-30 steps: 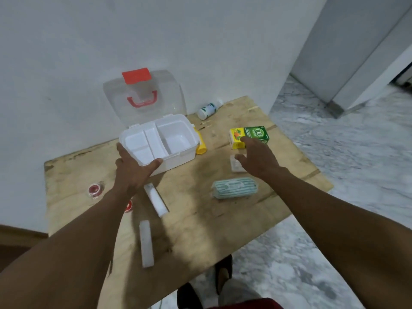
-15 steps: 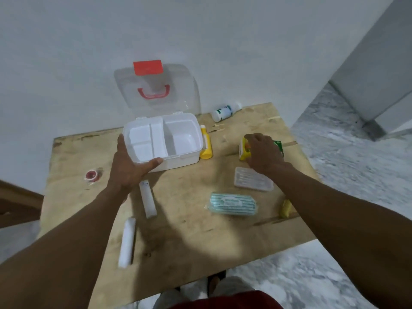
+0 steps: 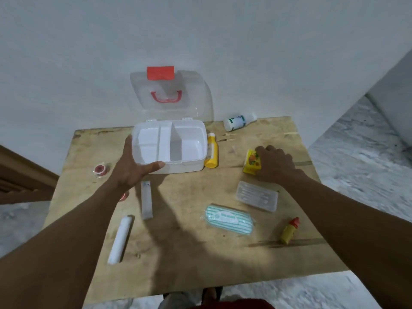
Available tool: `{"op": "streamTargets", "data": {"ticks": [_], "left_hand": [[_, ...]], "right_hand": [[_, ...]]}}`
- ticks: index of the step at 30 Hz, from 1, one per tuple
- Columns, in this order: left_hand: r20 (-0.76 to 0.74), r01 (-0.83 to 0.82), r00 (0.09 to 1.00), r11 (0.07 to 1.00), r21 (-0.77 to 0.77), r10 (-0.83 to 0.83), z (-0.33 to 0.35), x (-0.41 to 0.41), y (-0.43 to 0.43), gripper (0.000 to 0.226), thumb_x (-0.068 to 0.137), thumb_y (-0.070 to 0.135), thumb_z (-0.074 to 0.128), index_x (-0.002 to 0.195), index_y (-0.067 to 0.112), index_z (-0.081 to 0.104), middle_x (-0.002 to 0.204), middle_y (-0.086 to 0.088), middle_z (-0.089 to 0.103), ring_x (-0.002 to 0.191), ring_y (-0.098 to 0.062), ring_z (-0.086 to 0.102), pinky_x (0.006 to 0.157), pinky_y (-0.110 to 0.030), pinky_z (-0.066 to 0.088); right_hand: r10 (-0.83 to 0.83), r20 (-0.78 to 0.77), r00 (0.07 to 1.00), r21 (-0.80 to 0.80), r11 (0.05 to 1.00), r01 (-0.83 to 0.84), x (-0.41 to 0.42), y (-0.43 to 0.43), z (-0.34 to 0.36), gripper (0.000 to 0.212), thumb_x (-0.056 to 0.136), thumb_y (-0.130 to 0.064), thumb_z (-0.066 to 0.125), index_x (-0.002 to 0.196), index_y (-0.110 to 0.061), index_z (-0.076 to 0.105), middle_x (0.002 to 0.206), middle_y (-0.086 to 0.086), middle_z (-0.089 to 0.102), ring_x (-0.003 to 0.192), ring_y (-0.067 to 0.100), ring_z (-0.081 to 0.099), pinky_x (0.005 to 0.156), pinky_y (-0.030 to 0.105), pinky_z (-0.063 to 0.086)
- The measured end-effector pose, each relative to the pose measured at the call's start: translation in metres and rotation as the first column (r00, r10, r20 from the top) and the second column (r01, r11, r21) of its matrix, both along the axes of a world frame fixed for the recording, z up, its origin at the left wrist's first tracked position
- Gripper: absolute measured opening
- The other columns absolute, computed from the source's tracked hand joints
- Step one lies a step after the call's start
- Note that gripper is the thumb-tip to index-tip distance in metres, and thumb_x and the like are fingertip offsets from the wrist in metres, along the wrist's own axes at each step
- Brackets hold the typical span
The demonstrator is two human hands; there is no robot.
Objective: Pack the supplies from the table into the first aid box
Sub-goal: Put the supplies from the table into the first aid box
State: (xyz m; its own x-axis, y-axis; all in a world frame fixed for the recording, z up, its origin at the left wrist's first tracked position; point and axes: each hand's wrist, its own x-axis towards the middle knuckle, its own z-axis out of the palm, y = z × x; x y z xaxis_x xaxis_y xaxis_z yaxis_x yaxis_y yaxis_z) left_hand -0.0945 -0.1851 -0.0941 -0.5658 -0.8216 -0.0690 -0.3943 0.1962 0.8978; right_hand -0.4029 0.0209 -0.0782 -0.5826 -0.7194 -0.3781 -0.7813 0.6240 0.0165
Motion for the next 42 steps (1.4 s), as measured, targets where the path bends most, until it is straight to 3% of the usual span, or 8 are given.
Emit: {"op": "streamTargets", "data": {"ticks": [3,8,13,18,28,31,34,42], "left_hand": [[-0.019,0.002,1.000,1.000,-0.001,-0.002,-0.001,0.000,0.000,0.099,0.066,0.035,0.087,0.144,0.027,0.028,0.133,0.012,0.042,0.120,-0.009,0.043,0.087,-0.021,0.044],[0.030,0.057,0.998,0.998,-0.027,-0.057,0.002,0.002,-0.004,0.102,0.060,0.048,0.087,0.141,0.026,0.029,0.136,0.007,0.041,0.125,-0.016,0.043,0.101,-0.050,0.045],[0.000,0.010,1.000,0.999,0.031,-0.010,0.003,0.002,0.001,0.105,0.055,0.048,0.086,0.140,0.028,0.029,0.128,0.013,0.045,0.122,-0.016,0.046,0.097,-0.040,0.045],[-0.008,-0.008,1.000,0.998,0.068,0.008,0.001,0.004,-0.002,0.114,0.056,0.043,0.087,0.147,0.026,0.019,0.137,0.006,0.044,0.123,-0.021,0.045,0.096,-0.040,0.043],[-0.017,-0.002,1.000,0.998,0.071,0.003,0.002,0.007,-0.006,0.109,0.066,0.026,0.089,0.148,0.021,0.017,0.120,0.009,0.046,0.108,-0.016,0.046,0.085,-0.030,0.040],[-0.017,0.012,1.000,0.998,0.064,-0.011,0.002,0.009,-0.007,0.111,0.065,0.028,0.089,0.148,0.022,0.016,0.119,0.009,0.047,0.107,-0.017,0.047,0.085,-0.033,0.043],[-0.030,0.007,1.000,0.998,0.065,-0.005,0.001,0.010,-0.008,0.109,0.064,0.029,0.090,0.146,0.025,0.018,0.120,0.009,0.050,0.107,-0.018,0.049,0.083,-0.034,0.045],[-0.060,0.012,0.998,0.998,0.066,-0.008,0.008,0.011,-0.004,0.104,0.056,0.035,0.089,0.139,0.026,0.027,0.115,0.014,0.055,0.096,-0.009,0.054,0.063,-0.014,0.039]], "right_hand": [[-0.024,0.088,0.996,-0.117,0.993,0.034,0.005,-0.009,0.012,0.062,0.080,-0.041,0.072,0.130,-0.021,0.043,0.125,0.013,0.049,0.117,0.037,0.053,0.094,0.045,0.045],[-0.042,0.197,0.980,-0.324,0.940,0.105,0.030,-0.026,0.040,0.076,0.076,-0.038,0.075,0.139,-0.022,0.037,0.121,0.018,0.052,0.112,0.040,0.056,0.090,0.040,0.047],[0.015,0.362,0.932,-0.446,0.881,0.159,0.057,-0.051,0.077,0.084,0.077,-0.036,0.074,0.147,-0.033,0.028,0.126,0.008,0.058,0.118,0.031,0.056,0.089,0.033,0.043],[-0.062,0.472,0.879,-0.531,0.776,0.340,0.089,-0.076,0.099,0.058,0.076,-0.038,0.074,0.125,-0.030,0.044,0.108,0.001,0.061,0.105,0.026,0.059,0.087,0.032,0.047],[-0.219,0.556,0.802,-0.558,0.617,0.555,0.131,-0.095,0.086,0.075,0.061,-0.053,0.085,0.107,-0.027,0.030,0.103,0.005,0.059,0.087,0.021,0.060,0.079,0.039,0.054],[-0.217,0.626,0.749,-0.540,0.572,0.617,0.132,-0.099,0.082,0.077,0.059,-0.057,0.085,0.116,-0.037,0.037,0.103,-0.001,0.060,0.092,0.020,0.064,0.082,0.042,0.059],[-0.220,0.697,0.683,-0.484,0.558,0.674,0.129,-0.106,0.077,0.073,0.054,-0.064,0.083,0.111,-0.034,0.048,0.101,0.000,0.067,0.094,0.023,0.070,0.066,0.037,0.061],[-0.203,0.844,0.496,-0.357,0.476,0.804,0.111,-0.111,0.063,0.053,0.080,-0.037,0.079,0.115,-0.014,0.047,0.117,0.016,0.059,0.069,0.019,0.062,0.053,0.030,0.059]]}}
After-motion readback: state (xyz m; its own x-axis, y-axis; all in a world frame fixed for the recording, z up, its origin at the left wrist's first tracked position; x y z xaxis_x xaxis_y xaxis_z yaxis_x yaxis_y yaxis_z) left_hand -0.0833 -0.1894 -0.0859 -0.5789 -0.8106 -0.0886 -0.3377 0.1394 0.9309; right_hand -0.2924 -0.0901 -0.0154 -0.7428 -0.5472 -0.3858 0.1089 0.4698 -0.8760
